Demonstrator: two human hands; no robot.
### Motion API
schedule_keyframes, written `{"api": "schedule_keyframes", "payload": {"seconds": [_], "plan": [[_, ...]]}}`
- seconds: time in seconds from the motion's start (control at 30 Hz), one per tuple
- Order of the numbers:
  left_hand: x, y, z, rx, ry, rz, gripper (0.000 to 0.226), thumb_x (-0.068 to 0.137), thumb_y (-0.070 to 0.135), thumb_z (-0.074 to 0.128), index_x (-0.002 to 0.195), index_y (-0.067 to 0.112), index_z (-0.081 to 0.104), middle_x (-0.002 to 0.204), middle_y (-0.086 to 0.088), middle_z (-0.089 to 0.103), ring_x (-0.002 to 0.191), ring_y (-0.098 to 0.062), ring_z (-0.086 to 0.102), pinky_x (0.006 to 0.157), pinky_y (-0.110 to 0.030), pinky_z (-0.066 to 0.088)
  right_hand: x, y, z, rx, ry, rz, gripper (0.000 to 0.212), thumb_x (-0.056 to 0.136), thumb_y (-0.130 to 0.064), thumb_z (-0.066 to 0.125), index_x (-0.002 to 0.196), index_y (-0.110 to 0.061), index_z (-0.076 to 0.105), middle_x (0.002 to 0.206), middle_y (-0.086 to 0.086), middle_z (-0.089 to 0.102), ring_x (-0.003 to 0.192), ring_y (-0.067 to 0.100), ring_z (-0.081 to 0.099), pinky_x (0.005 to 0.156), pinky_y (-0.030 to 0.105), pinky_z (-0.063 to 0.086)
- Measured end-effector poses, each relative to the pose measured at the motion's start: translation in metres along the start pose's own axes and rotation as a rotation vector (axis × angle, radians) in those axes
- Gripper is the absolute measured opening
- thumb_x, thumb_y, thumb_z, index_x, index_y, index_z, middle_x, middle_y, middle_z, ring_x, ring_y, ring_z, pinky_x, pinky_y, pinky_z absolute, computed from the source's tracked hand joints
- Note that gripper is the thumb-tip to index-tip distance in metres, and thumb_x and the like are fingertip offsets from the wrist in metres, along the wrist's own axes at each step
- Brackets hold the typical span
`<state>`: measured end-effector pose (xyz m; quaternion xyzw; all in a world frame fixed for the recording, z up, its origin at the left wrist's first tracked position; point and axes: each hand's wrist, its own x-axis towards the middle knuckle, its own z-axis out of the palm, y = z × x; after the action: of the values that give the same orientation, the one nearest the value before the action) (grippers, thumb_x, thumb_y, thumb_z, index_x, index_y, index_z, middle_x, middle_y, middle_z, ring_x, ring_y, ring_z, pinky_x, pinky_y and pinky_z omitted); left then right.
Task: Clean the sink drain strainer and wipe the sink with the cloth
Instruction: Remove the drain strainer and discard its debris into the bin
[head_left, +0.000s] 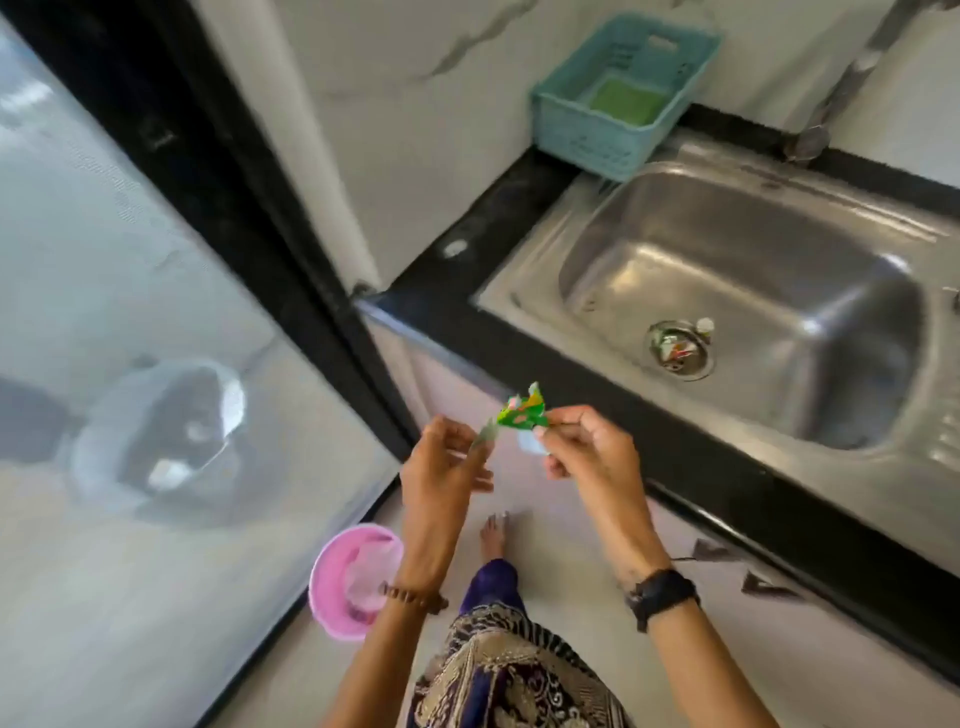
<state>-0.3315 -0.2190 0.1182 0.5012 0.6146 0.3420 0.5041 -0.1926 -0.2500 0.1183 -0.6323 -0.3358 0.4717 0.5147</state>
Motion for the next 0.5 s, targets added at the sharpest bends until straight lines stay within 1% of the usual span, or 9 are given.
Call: {"api": "schedule_keyframes", "payload": {"seconds": [0.07, 0.13, 0.2, 0.23, 0.3, 0.33, 0.37, 0.43, 0.5], "plan": [[-0.028, -0.037, -0.034, -0.054, 0.081, -0.096, 0.012, 0.083, 0.006, 0.064, 0.084, -0.001, 0.055, 0.078, -0.018, 0.063, 0.056, -0.018, 0.063, 0.051, -0.024, 0.054, -0.025, 0.020, 0.031, -0.056, -0.125, 0.049, 0.014, 0.083, -0.008, 0.064, 0.080, -0.022, 0.065, 0.066, -0.006, 0.067, 0.055, 0.003, 0.056, 0.054, 0.016, 0.049], [-0.050, -0.075, -0.065, -0.088, 0.178, -0.201, 0.011, 0.083, 0.006, 0.063, 0.085, -0.002, 0.056, 0.082, -0.020, 0.065, 0.063, -0.026, 0.066, 0.055, -0.028, 0.057, -0.043, 0.044, 0.067, -0.143, -0.254, 0.123, 0.018, 0.083, -0.006, 0.065, 0.079, -0.024, 0.063, 0.068, -0.006, 0.067, 0.056, 0.004, 0.059, 0.056, 0.019, 0.051], [-0.064, -0.111, -0.091, -0.095, 0.240, -0.280, 0.009, 0.083, 0.006, 0.062, 0.085, -0.001, 0.057, 0.084, -0.021, 0.067, 0.071, -0.031, 0.068, 0.063, -0.038, 0.058, -0.054, 0.072, 0.099, -0.215, -0.335, 0.195, 0.022, 0.082, -0.004, 0.065, 0.078, -0.025, 0.062, 0.070, -0.007, 0.067, 0.057, 0.005, 0.060, 0.057, 0.020, 0.053], [-0.069, -0.130, -0.103, -0.093, 0.263, -0.309, 0.009, 0.083, 0.005, 0.062, 0.084, -0.001, 0.057, 0.084, -0.021, 0.067, 0.073, -0.032, 0.068, 0.064, -0.039, 0.059, -0.058, 0.089, 0.116, -0.249, -0.370, 0.230, 0.021, 0.082, -0.003, 0.065, 0.077, -0.023, 0.063, 0.071, -0.005, 0.067, 0.056, 0.005, 0.061, 0.055, 0.018, 0.053], [-0.069, -0.172, -0.123, -0.082, 0.309, -0.380, 0.006, 0.081, 0.003, 0.062, 0.081, -0.001, 0.057, 0.083, -0.020, 0.067, 0.072, -0.031, 0.069, 0.059, -0.031, 0.058, -0.061, 0.128, 0.147, -0.332, -0.423, 0.277, 0.017, 0.082, -0.003, 0.065, 0.078, -0.020, 0.064, 0.074, -0.001, 0.068, 0.056, 0.004, 0.062, 0.053, 0.016, 0.052], [-0.064, -0.195, -0.130, -0.076, 0.325, -0.427, 0.004, 0.080, 0.001, 0.061, 0.079, 0.000, 0.058, 0.082, -0.020, 0.067, 0.073, -0.030, 0.069, 0.059, -0.030, 0.058, -0.060, 0.151, 0.161, -0.379, -0.444, 0.293, 0.015, 0.082, -0.004, 0.064, 0.080, -0.019, 0.065, 0.076, 0.000, 0.069, 0.059, 0.004, 0.064, 0.054, 0.017, 0.053], [-0.057, -0.215, -0.135, -0.074, 0.329, -0.476, 0.004, 0.077, 0.000, 0.062, 0.076, 0.002, 0.059, 0.081, -0.019, 0.067, 0.075, -0.031, 0.068, 0.063, -0.034, 0.059, -0.056, 0.173, 0.172, -0.425, -0.457, 0.306, 0.013, 0.082, -0.004, 0.063, 0.082, -0.017, 0.065, 0.079, 0.001, 0.069, 0.065, 0.009, 0.066, 0.057, 0.021, 0.055], [-0.037, -0.269, -0.139, -0.094, 0.318, -0.567, 0.006, 0.068, 0.005, 0.063, 0.067, 0.003, 0.058, 0.075, -0.019, 0.065, 0.076, -0.032, 0.065, 0.075, -0.050, 0.056, -0.041, 0.231, 0.200, -0.506, -0.469, 0.340, 0.013, 0.081, -0.002, 0.061, 0.085, -0.013, 0.066, 0.085, 0.007, 0.071, 0.079, 0.024, 0.068, 0.070, 0.035, 0.058], [-0.015, -0.331, -0.136, -0.126, 0.303, -0.649, 0.007, 0.057, 0.011, 0.058, 0.059, 0.004, 0.055, 0.070, -0.020, 0.062, 0.075, -0.030, 0.062, 0.081, -0.056, 0.052, -0.026, 0.296, 0.223, -0.562, -0.457, 0.372, 0.014, 0.078, 0.000, 0.059, 0.087, -0.007, 0.066, 0.091, 0.015, 0.072, 0.085, 0.032, 0.067, 0.077, 0.043, 0.056]]}}
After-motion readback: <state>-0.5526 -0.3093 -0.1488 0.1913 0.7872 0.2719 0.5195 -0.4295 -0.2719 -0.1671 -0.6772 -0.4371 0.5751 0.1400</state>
